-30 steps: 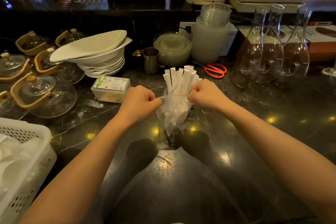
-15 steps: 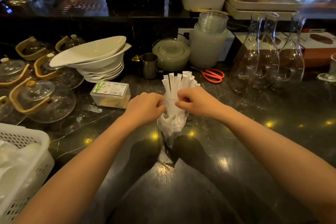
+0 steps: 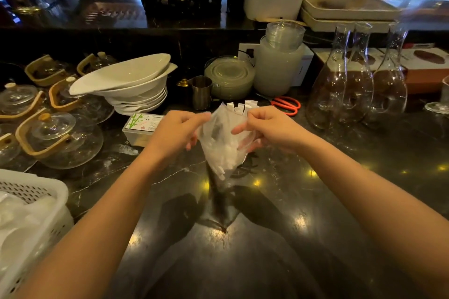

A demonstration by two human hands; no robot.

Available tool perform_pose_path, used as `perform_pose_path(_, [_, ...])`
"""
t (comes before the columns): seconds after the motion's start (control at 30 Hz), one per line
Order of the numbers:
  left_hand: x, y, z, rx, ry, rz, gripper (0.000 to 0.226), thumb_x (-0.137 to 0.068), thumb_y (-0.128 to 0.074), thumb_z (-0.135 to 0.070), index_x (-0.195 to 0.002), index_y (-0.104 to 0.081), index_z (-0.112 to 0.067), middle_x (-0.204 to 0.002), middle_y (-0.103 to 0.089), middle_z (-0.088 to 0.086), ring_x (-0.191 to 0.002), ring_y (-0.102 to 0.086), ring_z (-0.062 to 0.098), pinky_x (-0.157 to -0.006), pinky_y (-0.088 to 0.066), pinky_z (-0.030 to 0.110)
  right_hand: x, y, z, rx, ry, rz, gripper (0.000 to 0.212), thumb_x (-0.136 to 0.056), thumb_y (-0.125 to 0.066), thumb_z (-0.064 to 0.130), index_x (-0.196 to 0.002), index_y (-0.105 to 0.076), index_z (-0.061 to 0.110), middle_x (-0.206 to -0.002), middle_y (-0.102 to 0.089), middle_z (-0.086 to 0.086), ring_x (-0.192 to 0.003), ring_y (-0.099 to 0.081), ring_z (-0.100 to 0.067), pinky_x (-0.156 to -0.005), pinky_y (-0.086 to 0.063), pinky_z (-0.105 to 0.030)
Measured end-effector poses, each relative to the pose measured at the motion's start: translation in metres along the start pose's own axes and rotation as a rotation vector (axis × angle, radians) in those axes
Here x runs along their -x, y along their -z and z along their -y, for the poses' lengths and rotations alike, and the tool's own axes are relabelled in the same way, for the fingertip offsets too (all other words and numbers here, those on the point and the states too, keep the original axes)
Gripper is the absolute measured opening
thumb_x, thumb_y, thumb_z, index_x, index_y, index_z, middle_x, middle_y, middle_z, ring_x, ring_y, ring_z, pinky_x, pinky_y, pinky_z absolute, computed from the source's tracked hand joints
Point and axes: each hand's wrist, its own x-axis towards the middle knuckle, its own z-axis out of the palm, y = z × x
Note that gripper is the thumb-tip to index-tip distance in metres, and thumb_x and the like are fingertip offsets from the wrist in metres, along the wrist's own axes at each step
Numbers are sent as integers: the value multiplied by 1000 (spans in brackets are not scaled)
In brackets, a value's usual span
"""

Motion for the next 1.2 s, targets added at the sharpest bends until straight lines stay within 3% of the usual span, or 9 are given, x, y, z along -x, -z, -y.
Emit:
perform_pose_path(0.17, [31, -9, 40, 409, 397, 301, 77, -62, -21, -71, -37, -54, -6, -38, -57, 8, -33, -50, 16, -39, -38, 19, -6, -9, 22, -73, 125, 50, 37, -95, -35, 12, -59, -31, 15, -91, -69, -10, -64, -71, -17, -49, -53, -20])
perform_pose_path(0.3, [56, -42, 76, 733, 636, 545, 95, -58, -17, -78, -86, -66, -2, -77, -72, 15, -62, -67, 22, -48, -52, 24, -10, -12, 36, -150, 213, 105, 33, -95, -36, 11, -62, -35, 15, -93, -69, -8, -66, -71, -16, -61, -56, -31])
perform_pose_path(0.4, [47, -51, 72, 1234, 617, 376, 86, -62, -36, -71, -118, -52, -8, -97, -72, 19, -83, -70, 29, -65, -58, 36, -11, -14, 40, -235, 262, 126, 37, -94, -37, 5, -58, -43, 14, -89, -71, -2, -65, -71, -15, -56, -58, -25])
perform_pose_path(0.53, [15, -31, 55, 1523, 355, 121, 93, -44, -85, -38, -125, -48, -10, -106, -68, 17, -87, -71, 27, -64, -59, 37, -10, -5, 28, -243, 280, 144, 41, -88, -45, -2, -52, -46, 17, -83, -74, 3, -70, -72, -15, -60, -58, -25])
perform_pose_path(0.67, [-15, -15, 35, 1348, 290, -129, 50, -78, -60, -12, -125, -44, -7, -77, -74, 7, -73, -71, 16, -65, -60, 32, -8, 12, 9, -160, 247, 153, 37, -80, -58, 0, -49, -52, 19, -84, -74, 3, -78, -72, -13, -66, -58, -24])
perform_pose_path(0.77, [-36, -8, 22, 1015, 170, -170, 50, -86, -49, -4, -132, -35, -15, -99, -63, 3, -90, -63, 18, -69, -58, 35, -7, 31, 1, -150, 166, 203, 20, -70, -62, -6, -71, -53, 12, -85, -74, -2, -82, -71, -15, -69, -58, -24])
perform_pose_path(0.87, [-53, -2, 10, 681, -7, -92, 54, -81, -56, 1, -127, -37, -20, -107, -55, -4, -102, -57, 16, -86, -52, 37, -9, 56, 2, -274, 82, 144, 37, -63, -48, -4, -95, -51, 16, -97, -69, -5, -86, -70, -17, -74, -56, -30])
perform_pose_path(1.03, [-82, -14, -8, 405, -96, 44, 61, -74, -65, -2, -128, -41, -14, -103, -57, -9, -97, -58, 7, -82, -51, 24, -15, 57, 17, -70, 76, -26, 62, -76, -66, 15, -130, -37, 24, -124, -55, -5, -105, -60, -17, -91, -50, -34])
perform_pose_path(1.2, [-103, -30, -15, 295, -134, 244, 48, -71, -69, -3, -113, -52, -19, -103, -62, -4, -101, -61, 15, -89, -51, 33, -30, 37, 16, -53, 83, -232, 57, -75, -70, 17, -125, -42, 17, -114, -60, -4, -110, -58, -22, -94, -49, -42])
